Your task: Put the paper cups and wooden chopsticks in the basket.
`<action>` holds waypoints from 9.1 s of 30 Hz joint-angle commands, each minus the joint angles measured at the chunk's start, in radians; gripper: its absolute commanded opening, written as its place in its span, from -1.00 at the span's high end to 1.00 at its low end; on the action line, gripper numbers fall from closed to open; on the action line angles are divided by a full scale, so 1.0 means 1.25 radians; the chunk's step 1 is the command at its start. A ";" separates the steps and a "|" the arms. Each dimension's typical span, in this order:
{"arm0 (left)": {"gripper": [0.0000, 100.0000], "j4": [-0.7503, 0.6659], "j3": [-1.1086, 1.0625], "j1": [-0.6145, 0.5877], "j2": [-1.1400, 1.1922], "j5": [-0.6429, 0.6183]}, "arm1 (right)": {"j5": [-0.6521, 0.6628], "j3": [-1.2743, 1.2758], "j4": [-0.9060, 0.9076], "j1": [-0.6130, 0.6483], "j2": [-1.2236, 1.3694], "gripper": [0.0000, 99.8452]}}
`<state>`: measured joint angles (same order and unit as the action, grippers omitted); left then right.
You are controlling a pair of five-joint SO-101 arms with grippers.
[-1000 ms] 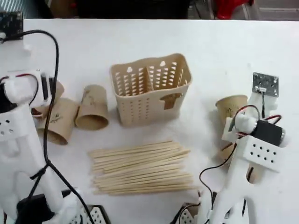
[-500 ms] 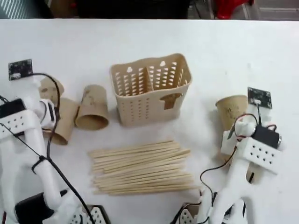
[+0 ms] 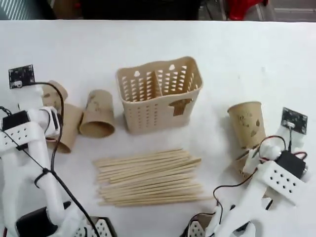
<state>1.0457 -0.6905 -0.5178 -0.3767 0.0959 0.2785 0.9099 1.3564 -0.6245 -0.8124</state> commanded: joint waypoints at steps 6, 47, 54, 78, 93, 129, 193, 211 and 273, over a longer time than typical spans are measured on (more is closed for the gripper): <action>0.65 -0.015 -0.022 0.029 0.001 -0.006 | 0.060 0.048 -0.112 -0.149 -0.017 0.66; 0.65 -0.152 -0.152 0.133 0.003 -0.006 | 0.524 0.149 -0.001 0.117 -0.164 0.66; 0.65 -0.152 -0.150 0.133 0.003 -0.006 | 0.517 0.059 -0.106 0.055 0.048 0.66; 0.65 -0.152 -0.152 0.133 0.003 -0.006 | -0.166 -0.475 0.102 0.144 0.433 0.58; 0.65 -0.152 -0.152 0.133 0.003 -0.006 | -0.160 -0.658 0.165 0.077 0.681 0.58; 0.65 -0.152 -0.152 0.133 0.003 -0.006 | -0.028 -0.685 0.148 -0.009 0.683 0.97; 0.65 -0.152 -0.152 0.132 0.003 -0.004 | 0.150 -0.513 0.024 -0.082 0.771 0.80; 0.65 -0.169 -0.160 0.131 0.002 -0.005 | 0.151 -0.620 0.223 0.025 0.636 0.69; 0.65 -0.203 -0.177 0.132 -0.001 -0.001 | 0.275 -0.579 0.279 -0.026 0.867 0.96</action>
<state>0.7940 -0.8761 -0.3598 -0.3920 0.1005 0.5823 0.1872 1.7093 -0.6229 0.2770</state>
